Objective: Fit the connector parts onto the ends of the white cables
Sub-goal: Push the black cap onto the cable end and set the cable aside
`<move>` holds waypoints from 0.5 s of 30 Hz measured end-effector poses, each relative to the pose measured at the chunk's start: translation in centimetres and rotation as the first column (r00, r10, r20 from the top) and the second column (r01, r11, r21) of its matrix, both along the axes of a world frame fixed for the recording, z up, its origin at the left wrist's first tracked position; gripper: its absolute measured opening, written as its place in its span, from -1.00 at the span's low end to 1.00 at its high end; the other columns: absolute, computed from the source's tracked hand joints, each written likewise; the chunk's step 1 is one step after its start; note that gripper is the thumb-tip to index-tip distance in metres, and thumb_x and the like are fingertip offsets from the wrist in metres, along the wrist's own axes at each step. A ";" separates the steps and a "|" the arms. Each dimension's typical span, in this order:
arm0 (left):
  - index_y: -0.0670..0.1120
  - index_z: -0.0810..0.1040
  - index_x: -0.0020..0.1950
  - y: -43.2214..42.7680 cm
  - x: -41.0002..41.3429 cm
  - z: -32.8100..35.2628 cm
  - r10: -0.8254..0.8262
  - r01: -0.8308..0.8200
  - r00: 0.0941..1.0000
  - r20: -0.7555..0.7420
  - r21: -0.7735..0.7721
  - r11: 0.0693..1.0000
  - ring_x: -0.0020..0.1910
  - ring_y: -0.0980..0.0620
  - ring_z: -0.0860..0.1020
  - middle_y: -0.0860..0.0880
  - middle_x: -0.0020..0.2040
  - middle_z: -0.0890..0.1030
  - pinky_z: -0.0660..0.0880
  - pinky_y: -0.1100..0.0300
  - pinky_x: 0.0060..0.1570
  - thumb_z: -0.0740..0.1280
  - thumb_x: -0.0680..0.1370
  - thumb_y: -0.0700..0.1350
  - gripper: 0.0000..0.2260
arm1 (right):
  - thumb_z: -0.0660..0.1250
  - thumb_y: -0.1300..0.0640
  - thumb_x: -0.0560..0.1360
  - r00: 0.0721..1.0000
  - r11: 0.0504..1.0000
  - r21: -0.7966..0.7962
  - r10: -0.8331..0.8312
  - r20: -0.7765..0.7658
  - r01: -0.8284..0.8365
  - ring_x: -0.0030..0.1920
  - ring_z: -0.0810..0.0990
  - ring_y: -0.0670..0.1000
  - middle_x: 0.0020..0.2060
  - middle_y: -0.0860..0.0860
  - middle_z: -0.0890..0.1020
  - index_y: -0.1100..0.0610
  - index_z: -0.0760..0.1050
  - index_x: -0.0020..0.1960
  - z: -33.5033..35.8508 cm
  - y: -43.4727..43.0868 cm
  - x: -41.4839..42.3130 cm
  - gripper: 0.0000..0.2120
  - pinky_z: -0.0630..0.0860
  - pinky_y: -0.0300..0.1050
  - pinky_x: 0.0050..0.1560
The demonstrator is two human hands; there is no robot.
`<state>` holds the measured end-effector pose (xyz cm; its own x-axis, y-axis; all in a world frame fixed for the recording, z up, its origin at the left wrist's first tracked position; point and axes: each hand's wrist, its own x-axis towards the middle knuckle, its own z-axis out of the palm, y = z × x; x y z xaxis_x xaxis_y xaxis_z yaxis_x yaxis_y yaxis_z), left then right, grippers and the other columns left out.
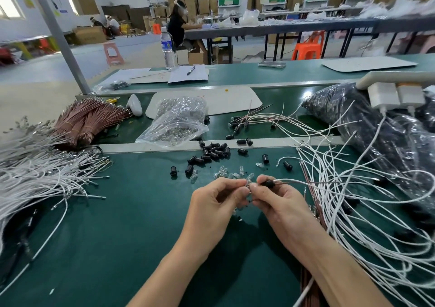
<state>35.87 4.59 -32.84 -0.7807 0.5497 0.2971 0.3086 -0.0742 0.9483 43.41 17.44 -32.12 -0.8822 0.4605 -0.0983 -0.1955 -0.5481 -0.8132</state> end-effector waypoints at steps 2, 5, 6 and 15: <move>0.05 0.69 0.01 0.0 0.1 0.0 -0.003 0.003 1.000 0.006 0.011 1.000 -0.21 0.07 0.70 0.03 -0.20 0.73 0.59 0.29 -0.12 0.48 0.51 -0.15 -0.87 | 0.44 0.27 0.31 1.000 1.000 -0.021 0.013 -0.006 -0.013 -0.30 0.60 -0.06 -0.29 0.08 0.61 0.08 0.66 -0.28 0.0 -0.2 -0.1 -0.90 0.56 -0.32 -0.28; 0.01 0.69 0.01 0.2 0.3 -0.1 0.007 -0.010 0.999 0.033 0.062 0.998 -0.19 0.10 0.71 0.04 -0.17 0.74 0.59 0.34 -0.11 0.47 0.51 -0.19 -0.87 | 0.43 0.29 0.31 1.000 0.994 -0.113 0.009 -0.011 -0.010 -0.35 0.63 -0.08 -0.34 0.05 0.63 0.13 0.60 -0.18 0.0 -0.3 -0.1 -0.88 0.57 -0.32 -0.31; 0.00 0.69 0.02 0.3 0.4 -0.2 0.011 -0.013 1.000 0.029 0.063 0.998 -0.18 0.11 0.71 0.05 -0.17 0.74 0.58 0.35 -0.11 0.47 0.52 -0.22 -0.86 | 0.43 0.29 0.31 1.000 0.990 -0.138 0.004 -0.004 -0.005 -0.36 0.64 -0.09 -0.34 0.05 0.64 0.15 0.58 -0.15 0.0 -0.3 -0.1 -0.86 0.57 -0.32 -0.32; 0.14 0.65 0.04 0.2 0.0 -0.2 0.028 -0.030 0.986 -0.164 -0.012 0.999 -0.12 0.11 0.69 0.11 -0.10 0.71 0.60 0.28 -0.04 0.48 0.51 -0.15 -0.80 | 0.42 0.29 0.32 0.999 0.987 -0.151 0.050 0.015 -0.048 -0.34 0.65 -0.06 -0.33 0.07 0.64 0.16 0.54 -0.09 0.2 0.0 -0.1 -0.82 0.60 -0.30 -0.27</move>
